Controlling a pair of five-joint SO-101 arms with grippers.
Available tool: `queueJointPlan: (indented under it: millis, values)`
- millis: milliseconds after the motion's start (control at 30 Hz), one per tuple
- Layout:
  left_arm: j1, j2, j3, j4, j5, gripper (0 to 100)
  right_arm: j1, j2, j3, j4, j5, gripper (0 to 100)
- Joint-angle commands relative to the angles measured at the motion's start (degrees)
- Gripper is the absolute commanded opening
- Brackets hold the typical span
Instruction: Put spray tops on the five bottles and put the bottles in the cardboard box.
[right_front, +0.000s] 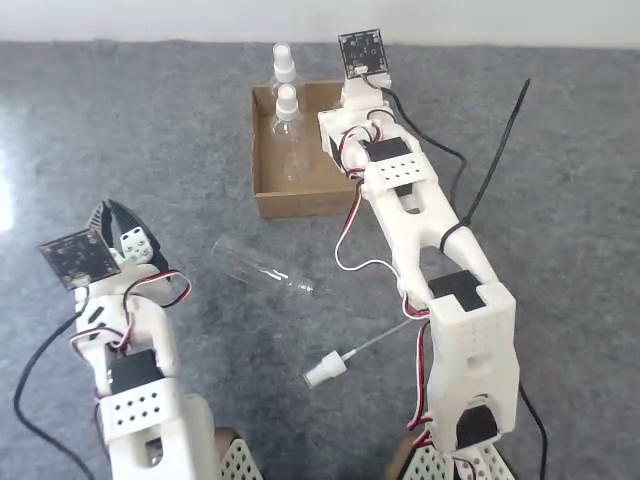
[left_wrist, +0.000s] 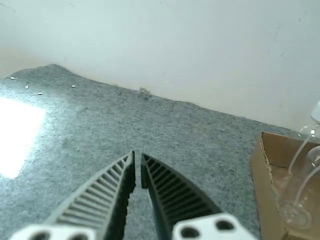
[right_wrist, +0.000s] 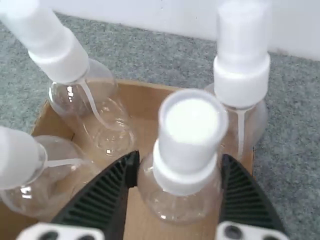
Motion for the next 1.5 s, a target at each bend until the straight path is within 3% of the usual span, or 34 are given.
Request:
queueJointPlan:
  millis: [0,900,1467]
  values:
    - [0.26,-0.79,-0.75,-1.49,-0.79,1,-0.48,-0.92,-2.73,1.36,-0.44,28.1]
    - [0.26,-0.79,-0.75,-1.49,-0.79,3,-2.07,-2.86,-2.99,3.56,-0.26,28.2]
    - [0.26,-0.79,-0.66,-1.49,-0.79,3,-2.07,-8.31,-2.64,11.21,-0.53,28.2]
